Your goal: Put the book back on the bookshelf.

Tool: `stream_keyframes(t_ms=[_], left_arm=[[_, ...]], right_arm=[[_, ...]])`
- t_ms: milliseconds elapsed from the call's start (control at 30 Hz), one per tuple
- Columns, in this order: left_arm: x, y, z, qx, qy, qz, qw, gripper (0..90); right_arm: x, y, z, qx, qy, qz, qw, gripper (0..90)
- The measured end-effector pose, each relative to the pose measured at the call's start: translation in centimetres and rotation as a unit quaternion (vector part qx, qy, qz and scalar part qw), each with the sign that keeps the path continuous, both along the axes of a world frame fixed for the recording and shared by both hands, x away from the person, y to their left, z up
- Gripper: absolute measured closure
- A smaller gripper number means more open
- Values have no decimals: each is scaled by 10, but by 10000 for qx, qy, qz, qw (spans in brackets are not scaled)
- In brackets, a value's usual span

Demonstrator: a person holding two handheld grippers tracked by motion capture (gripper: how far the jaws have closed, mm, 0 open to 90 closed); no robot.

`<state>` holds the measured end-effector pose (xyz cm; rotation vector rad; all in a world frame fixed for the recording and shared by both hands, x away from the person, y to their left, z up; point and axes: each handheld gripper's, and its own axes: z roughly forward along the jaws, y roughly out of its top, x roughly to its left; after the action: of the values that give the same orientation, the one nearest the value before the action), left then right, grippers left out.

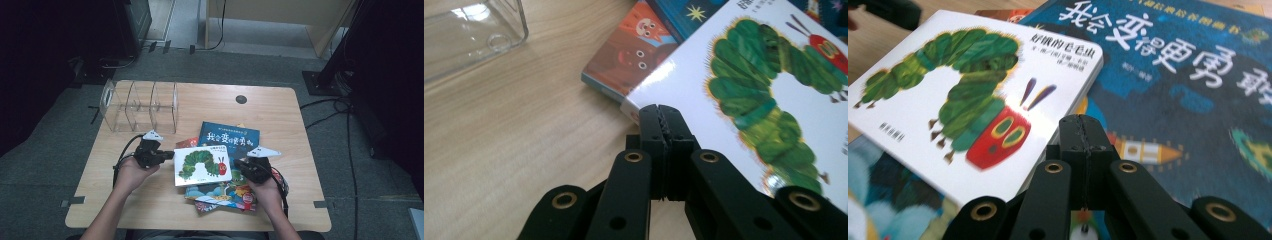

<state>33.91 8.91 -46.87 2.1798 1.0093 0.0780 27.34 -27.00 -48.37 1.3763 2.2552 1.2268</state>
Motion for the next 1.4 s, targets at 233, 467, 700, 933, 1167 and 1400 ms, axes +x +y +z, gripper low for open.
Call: stream_keyframes(t_ms=[233,467,700,933,1167,1400], left_arm=[[22,-2,-2,155,-98,8,9998,900],[34,-3,-9,222,-39,-123,9997,900],[29,-5,-8,361,-24,-309,9989,900],[15,-1,-7,323,89,-404,9986,900],[2,4,-7,291,231,-349,9987,900],[-11,12,-7,263,382,-171,9988,898]], right_arm=[[-22,0,-2,-29,67,54,10000,900],[-39,6,-7,-92,175,189,9996,900],[-48,8,-7,-125,115,311,9994,900],[-38,-2,-7,-77,180,212,9996,900],[-25,-6,-8,-59,133,149,9998,900],[-9,-2,-9,-46,87,161,9998,900]])
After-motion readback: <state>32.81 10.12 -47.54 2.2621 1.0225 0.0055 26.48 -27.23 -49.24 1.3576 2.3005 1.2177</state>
